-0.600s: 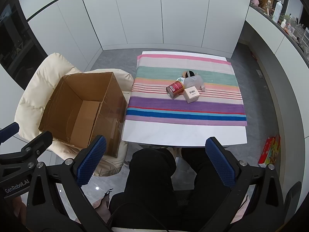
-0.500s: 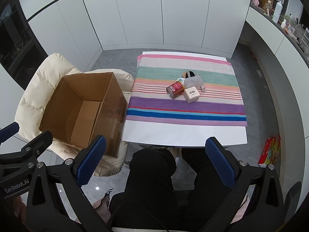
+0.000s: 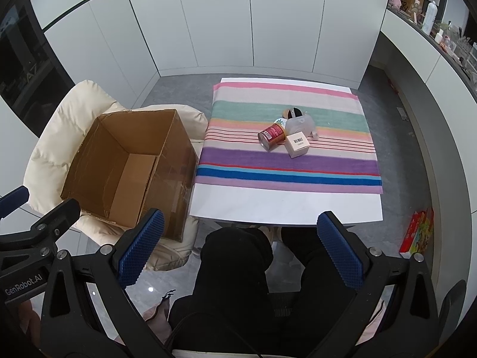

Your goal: Organize objects

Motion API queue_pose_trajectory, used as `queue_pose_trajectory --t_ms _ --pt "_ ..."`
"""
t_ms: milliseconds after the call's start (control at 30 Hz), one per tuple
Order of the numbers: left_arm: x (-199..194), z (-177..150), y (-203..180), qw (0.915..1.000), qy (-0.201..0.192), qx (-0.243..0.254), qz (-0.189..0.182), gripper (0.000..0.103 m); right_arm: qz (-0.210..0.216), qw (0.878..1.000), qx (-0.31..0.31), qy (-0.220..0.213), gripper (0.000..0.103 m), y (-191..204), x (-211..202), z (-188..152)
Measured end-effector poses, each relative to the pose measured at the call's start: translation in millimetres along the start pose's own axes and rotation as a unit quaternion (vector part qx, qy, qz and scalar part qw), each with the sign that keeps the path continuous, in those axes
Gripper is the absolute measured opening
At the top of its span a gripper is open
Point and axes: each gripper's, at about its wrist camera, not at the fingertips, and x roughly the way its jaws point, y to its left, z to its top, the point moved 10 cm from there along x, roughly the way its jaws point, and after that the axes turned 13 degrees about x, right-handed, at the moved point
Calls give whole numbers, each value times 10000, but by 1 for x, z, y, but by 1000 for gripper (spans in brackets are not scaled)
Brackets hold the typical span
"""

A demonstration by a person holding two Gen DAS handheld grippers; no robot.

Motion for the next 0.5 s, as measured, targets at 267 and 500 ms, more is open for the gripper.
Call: queue_pose_trajectory --t_ms 267,500 --pt "1 1 1 10000 4 42 -26 103 -9 10000 -37 23 103 2 3 -3" --pt "1 1 1 10000 2 68 -37 103 8 10000 -45 52 103 3 4 -3"
